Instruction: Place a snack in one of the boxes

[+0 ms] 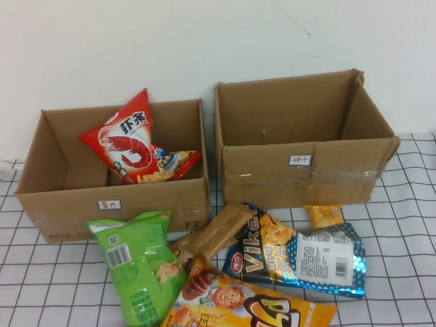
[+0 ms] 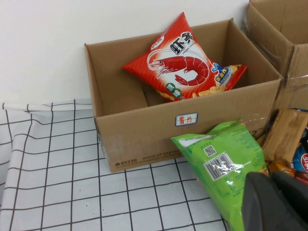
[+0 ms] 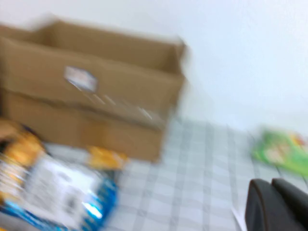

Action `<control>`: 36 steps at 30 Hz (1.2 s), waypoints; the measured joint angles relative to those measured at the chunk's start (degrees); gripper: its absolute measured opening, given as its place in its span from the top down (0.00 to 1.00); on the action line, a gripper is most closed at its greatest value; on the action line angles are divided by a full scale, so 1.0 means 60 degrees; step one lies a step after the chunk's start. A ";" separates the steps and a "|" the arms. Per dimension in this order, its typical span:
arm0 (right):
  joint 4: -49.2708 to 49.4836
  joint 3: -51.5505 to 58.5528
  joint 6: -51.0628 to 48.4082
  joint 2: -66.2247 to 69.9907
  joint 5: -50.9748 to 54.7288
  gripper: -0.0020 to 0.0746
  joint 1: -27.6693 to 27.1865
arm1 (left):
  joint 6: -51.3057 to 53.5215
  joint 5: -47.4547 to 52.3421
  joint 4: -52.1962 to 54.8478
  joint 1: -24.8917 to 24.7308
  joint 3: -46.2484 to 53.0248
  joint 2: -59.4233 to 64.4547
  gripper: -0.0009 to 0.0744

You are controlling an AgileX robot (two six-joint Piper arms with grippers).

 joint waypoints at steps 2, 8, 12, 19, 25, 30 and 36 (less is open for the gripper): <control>-0.0373 0.0014 0.0404 0.0000 0.0412 0.97 -0.0463 | 0.0000 0.0000 0.0000 0.0000 0.0000 0.0000 0.99; -0.0279 0.0250 0.0628 -0.0122 0.0795 0.97 -0.1231 | 0.0000 0.0000 0.0000 0.0000 0.0000 0.0000 0.99; -0.0193 0.0272 0.0650 -0.0453 0.1698 0.97 -0.1245 | 0.0000 0.0000 0.0000 0.0000 0.0000 0.0000 0.99; -0.0193 0.0272 0.0673 -0.0468 0.1855 0.97 -0.1245 | 0.0000 0.0000 0.0000 0.0000 0.0000 0.0000 0.99; -0.0178 0.0272 0.0680 -0.0468 0.1863 0.97 -0.1245 | 0.0000 0.0000 0.0000 0.0000 0.0000 0.0000 0.99; -0.0178 0.0272 0.0695 -0.0468 0.1877 0.97 -0.1245 | 0.0000 0.0000 0.0000 0.0000 0.0000 0.0000 0.99; -0.0178 0.0272 0.0695 -0.0468 0.1877 0.97 -0.1245 | 0.0000 0.0000 -0.0018 0.0000 0.0000 0.0000 0.99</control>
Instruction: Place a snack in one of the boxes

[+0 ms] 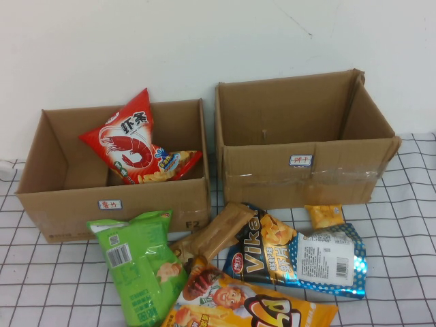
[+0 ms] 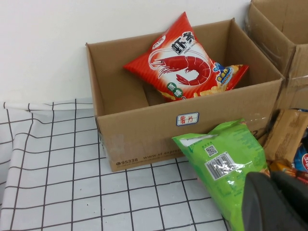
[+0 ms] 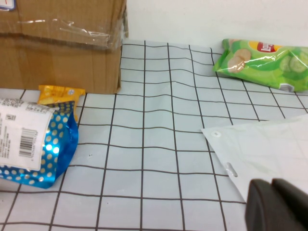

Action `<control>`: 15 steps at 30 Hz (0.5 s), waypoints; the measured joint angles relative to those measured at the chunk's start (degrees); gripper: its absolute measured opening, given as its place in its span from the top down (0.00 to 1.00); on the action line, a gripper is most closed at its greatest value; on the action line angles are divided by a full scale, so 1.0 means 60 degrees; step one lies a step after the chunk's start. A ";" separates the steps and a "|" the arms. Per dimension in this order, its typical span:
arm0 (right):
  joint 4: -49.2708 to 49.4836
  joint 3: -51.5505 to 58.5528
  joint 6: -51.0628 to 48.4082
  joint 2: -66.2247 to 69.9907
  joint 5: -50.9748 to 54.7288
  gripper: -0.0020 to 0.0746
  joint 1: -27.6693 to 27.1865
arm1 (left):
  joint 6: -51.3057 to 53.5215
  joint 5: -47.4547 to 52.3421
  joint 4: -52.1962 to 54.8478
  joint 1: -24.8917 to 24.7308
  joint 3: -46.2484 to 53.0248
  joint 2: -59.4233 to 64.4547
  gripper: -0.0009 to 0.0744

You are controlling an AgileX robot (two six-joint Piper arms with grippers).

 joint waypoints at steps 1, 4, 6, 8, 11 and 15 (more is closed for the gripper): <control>0.0000 0.0000 0.0000 0.0000 0.0000 0.97 0.0000 | 0.0000 0.0000 0.0001 0.0000 0.0024 0.0000 0.99; 0.0000 0.0000 0.0000 0.0000 0.0000 0.97 0.0000 | -0.0032 -0.0182 0.0104 0.0027 0.0226 -0.0113 0.99; 0.0000 0.0000 0.0000 0.0000 0.0007 0.97 0.0000 | -0.0153 -0.0818 0.0188 0.0203 0.0597 -0.0324 0.99; 0.0000 -0.0017 0.0000 0.0000 0.0007 0.97 0.0000 | -0.0246 -0.1966 0.0210 0.0416 0.1113 -0.0595 0.99; 0.0000 -0.0017 0.0000 0.0000 0.0040 0.97 0.0000 | -0.0283 -0.4096 0.0191 0.0806 0.2287 -0.1170 0.99; 0.0000 -0.0017 0.0022 0.0000 0.0029 0.97 0.0000 | -0.0327 -0.6526 -0.0449 0.1434 0.4127 -0.2095 0.99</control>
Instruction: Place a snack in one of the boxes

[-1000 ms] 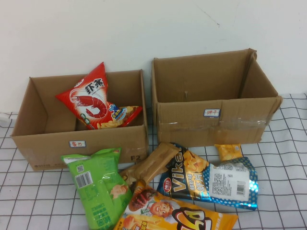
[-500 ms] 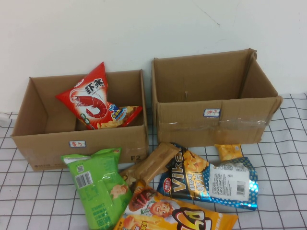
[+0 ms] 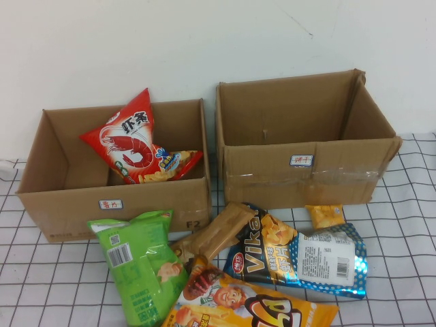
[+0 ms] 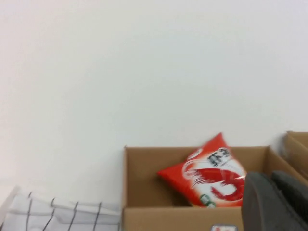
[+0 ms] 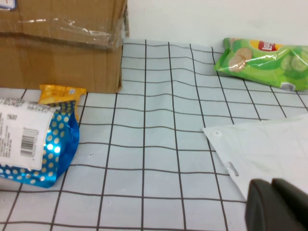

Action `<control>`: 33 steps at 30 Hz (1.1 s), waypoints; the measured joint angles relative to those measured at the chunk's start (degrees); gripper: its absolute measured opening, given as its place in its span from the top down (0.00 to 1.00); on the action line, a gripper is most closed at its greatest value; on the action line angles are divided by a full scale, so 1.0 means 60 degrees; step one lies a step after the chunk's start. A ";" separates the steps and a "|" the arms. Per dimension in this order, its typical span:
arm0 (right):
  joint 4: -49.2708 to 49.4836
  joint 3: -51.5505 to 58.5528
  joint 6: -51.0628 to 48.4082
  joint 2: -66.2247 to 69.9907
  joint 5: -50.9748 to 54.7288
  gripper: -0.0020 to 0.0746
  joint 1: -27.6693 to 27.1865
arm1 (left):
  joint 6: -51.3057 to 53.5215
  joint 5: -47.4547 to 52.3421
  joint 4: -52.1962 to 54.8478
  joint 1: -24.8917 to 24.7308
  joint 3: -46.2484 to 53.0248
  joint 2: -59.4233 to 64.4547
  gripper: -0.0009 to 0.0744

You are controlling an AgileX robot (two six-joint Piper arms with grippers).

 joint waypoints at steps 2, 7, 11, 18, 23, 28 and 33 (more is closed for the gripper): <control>0.0000 0.0000 0.0000 0.0000 0.0015 0.97 0.0000 | -0.0037 -0.0442 -0.0184 0.0283 0.0704 -0.0297 0.99; 0.0000 0.0000 0.0000 0.0000 0.0015 0.97 0.0000 | -0.0134 -0.0383 0.0067 0.0745 0.1449 -0.0390 0.99; 0.0000 0.0000 0.0000 0.0000 0.0015 0.97 0.0000 | -0.0209 0.0757 0.0150 0.0765 0.1490 -0.0390 0.99; 0.0000 0.0000 0.0000 0.0000 0.0015 0.97 0.0000 | -0.0232 0.2552 0.0150 0.0765 0.1472 -0.0390 0.99; 0.0000 0.0000 0.0000 0.0000 0.0015 0.97 0.0000 | -0.0232 0.2640 0.0150 0.0765 0.1451 -0.0390 0.99; 0.0000 0.0000 0.0000 0.0000 0.0015 0.97 0.0000 | -0.0232 0.2673 0.0150 0.0765 0.1435 -0.0390 0.99; 0.0000 0.0000 0.0037 0.0000 0.0015 0.97 0.0000 | -0.0232 0.2673 0.0150 0.0765 0.1435 -0.0390 0.99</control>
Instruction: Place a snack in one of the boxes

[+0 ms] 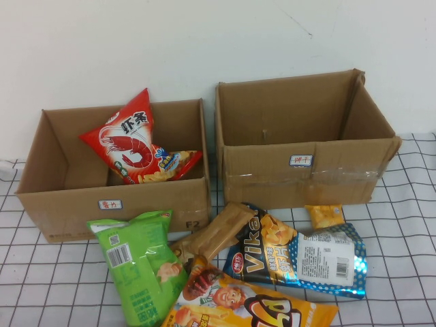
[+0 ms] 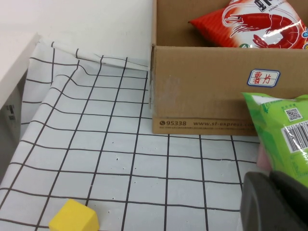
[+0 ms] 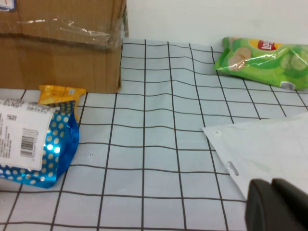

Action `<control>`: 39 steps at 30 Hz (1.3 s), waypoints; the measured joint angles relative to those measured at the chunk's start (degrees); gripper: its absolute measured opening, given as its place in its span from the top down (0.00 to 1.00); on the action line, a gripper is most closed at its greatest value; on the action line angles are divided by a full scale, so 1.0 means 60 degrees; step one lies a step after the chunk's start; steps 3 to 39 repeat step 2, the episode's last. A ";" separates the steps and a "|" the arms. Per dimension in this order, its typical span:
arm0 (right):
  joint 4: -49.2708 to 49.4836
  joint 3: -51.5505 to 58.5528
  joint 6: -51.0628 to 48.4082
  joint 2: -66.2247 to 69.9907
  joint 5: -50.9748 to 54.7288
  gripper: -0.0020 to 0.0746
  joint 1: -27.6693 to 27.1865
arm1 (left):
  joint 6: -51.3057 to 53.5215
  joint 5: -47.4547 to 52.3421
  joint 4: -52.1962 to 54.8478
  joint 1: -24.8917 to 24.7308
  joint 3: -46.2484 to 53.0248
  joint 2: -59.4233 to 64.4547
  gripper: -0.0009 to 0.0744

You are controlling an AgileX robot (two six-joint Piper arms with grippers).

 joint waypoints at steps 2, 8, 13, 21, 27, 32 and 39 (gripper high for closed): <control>0.0000 0.0000 0.0014 0.0000 0.0000 0.97 0.0000 | 0.0000 0.0000 0.0000 0.0000 0.0000 0.0000 0.99; 0.0000 0.0000 0.0014 0.0000 0.0000 0.97 0.0000 | 0.0000 0.0000 0.0000 0.0000 0.0000 0.0000 0.99; 0.0000 0.0000 0.0014 0.0000 0.0000 0.97 0.0000 | 0.0000 0.0000 0.0000 0.0000 0.0000 0.0000 0.99; 0.0000 0.0000 0.0014 0.0000 0.0000 0.97 0.0000 | 0.0000 0.0000 0.0000 0.0000 0.0000 0.0000 0.99; 0.0000 0.0000 0.0014 0.0000 0.0000 0.97 0.0000 | 0.0000 0.0000 0.0000 0.0000 0.0000 0.0000 0.99; 0.0000 0.0000 0.0014 0.0000 0.0000 0.97 0.0000 | 0.0000 0.0000 0.0000 0.0000 0.0000 0.0000 0.99; 0.0000 0.0000 0.0014 0.0000 0.0000 0.97 0.0000 | 0.0000 0.0000 0.0000 0.0000 0.0000 0.0000 0.99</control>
